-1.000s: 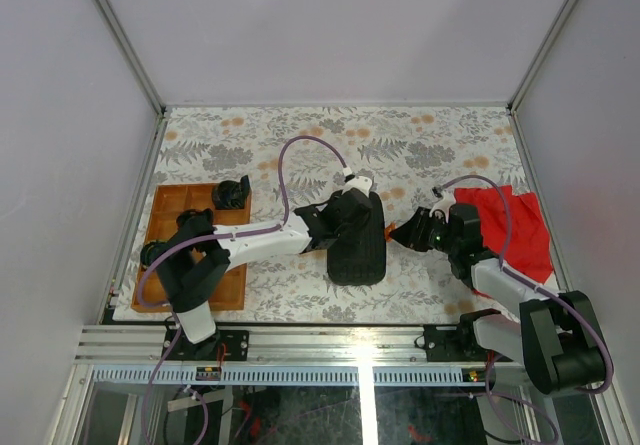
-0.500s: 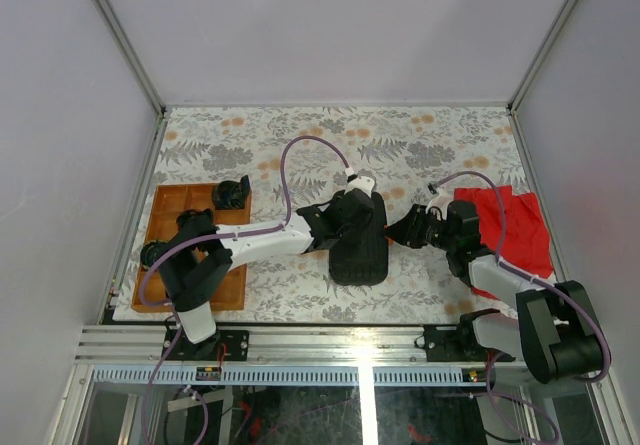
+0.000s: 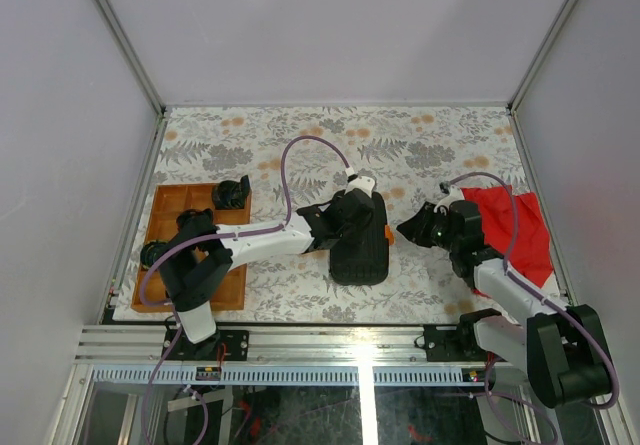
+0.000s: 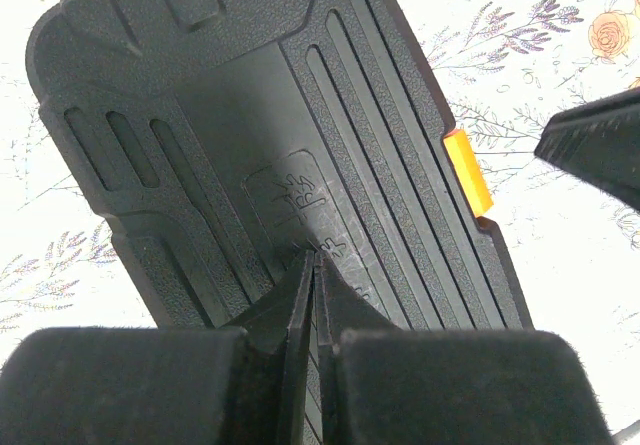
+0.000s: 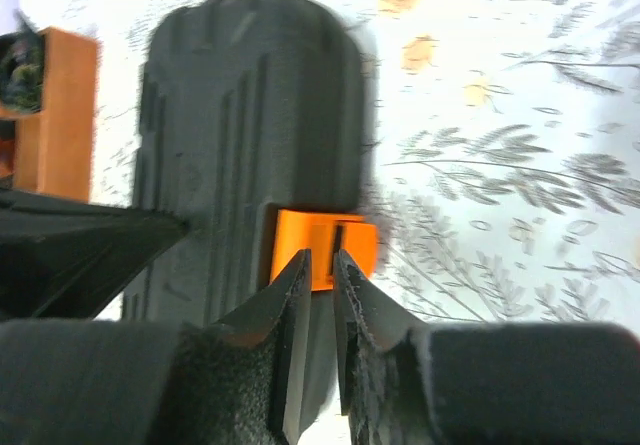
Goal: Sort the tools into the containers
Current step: Close the storage box at the center of the board.
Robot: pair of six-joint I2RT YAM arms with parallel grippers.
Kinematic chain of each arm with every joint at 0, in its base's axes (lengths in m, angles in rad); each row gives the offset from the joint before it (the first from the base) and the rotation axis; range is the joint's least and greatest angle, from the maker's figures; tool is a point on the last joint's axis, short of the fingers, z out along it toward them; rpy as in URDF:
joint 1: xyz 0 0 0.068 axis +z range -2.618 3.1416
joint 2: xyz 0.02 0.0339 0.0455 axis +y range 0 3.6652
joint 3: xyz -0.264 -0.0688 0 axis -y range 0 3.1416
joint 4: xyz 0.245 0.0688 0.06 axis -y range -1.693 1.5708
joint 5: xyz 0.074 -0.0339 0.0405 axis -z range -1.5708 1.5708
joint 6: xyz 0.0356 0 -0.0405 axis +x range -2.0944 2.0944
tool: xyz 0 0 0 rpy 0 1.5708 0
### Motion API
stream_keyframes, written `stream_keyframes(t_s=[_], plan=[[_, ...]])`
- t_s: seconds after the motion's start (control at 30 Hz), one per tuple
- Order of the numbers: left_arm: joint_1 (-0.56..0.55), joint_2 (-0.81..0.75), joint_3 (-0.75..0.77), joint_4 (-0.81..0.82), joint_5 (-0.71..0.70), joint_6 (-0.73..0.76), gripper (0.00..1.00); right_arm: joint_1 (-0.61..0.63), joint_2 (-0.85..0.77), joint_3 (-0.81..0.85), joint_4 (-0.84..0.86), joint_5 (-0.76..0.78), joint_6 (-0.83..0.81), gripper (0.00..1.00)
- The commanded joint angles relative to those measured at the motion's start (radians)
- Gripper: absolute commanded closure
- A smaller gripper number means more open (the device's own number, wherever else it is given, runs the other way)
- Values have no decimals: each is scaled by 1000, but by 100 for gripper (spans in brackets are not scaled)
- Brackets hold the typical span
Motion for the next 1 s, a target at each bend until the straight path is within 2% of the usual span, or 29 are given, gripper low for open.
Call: stream_keyframes(t_s=[0.0,0.13,0.47,0.97], plan=[[-26,77,-40,-97,82,0,100,6,-2,75,-174,196,-22,80],[-26,80,-40,-97,82,1,100,6,52,108,-192,158,-50,84],[-27,82,-39,-98,82,3,100,6,204,148,-109,11,-66,88],[-27,86,-35,-98,86,5,100,6,320,149,-32,-35,-56,89]])
